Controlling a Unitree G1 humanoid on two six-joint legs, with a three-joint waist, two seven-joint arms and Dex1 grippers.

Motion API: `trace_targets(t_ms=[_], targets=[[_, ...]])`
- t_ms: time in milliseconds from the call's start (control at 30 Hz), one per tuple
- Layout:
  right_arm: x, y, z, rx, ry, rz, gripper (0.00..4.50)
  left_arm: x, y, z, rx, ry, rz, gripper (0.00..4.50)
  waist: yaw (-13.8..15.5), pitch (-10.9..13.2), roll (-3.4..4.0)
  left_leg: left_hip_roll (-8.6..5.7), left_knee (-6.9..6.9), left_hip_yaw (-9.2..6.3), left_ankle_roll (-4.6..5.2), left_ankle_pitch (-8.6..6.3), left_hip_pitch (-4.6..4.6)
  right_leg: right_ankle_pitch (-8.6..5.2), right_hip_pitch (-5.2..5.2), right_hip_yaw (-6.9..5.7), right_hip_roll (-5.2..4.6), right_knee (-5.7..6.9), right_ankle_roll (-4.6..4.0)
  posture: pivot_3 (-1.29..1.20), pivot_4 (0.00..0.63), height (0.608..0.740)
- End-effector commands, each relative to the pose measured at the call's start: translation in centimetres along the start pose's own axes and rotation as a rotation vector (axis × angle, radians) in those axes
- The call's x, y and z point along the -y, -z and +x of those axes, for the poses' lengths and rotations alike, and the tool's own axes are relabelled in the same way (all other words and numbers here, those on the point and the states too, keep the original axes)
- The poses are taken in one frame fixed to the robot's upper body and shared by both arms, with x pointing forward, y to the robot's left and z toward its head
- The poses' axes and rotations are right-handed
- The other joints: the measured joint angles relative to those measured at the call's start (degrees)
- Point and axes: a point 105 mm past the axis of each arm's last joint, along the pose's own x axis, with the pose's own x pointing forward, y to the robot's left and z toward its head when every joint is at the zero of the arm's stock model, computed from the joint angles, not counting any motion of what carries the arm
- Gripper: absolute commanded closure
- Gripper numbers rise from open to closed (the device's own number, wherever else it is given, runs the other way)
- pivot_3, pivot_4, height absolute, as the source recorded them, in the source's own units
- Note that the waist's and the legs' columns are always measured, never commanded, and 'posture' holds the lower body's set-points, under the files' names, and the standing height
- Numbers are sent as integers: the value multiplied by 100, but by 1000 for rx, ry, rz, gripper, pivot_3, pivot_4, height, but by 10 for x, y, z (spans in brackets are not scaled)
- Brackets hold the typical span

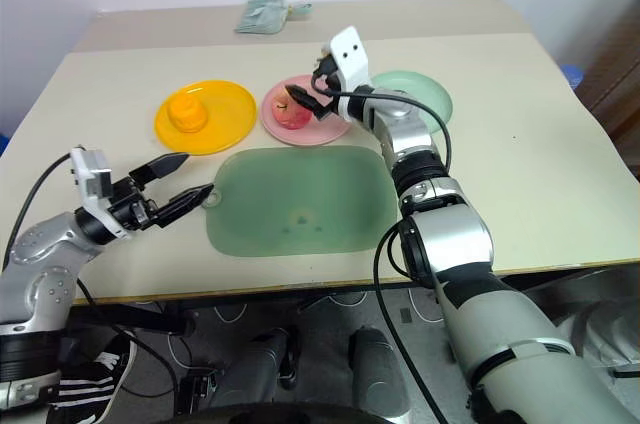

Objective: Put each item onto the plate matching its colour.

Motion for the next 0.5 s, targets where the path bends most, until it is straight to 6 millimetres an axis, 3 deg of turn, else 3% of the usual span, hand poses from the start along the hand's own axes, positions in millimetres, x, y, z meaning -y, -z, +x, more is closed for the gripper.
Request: trace_targets(t_ms=[33,133,300,400,500], targets=[[-17,-32,-24,120,-190,4,21,5,-9,-1,21,38,44,0,17,0,0,0,0,0,1,0,0,0,0,0,0,0,0,0,150,740],[-40,-24,-67,81,-361,3,21,9,-6,-3,0,82,46,0,116,-1,-1,-2,4,-5,7,-4,0,0,11,-2,-4,-6,0,0,150,740],[-69,19,-145,-213,-529,16,21,13,0,-2,-17,129,31,0,196,0,0,-6,12,-1,12,-7,0,0,18,-4,-19,-16,0,0,150,740],[-75,25,-171,-297,-528,-2,21,24,4,5,-36,192,38,0,153,1,2,-4,14,2,13,-8,3,-1,21,-1,-21,-18,0,0,150,740],[-80,18,-180,-320,-516,-7,21,35,-1,12,-25,273,44,0,146,0,2,2,10,6,12,-8,10,-2,23,1,-19,-19,-2,0,150,740]])
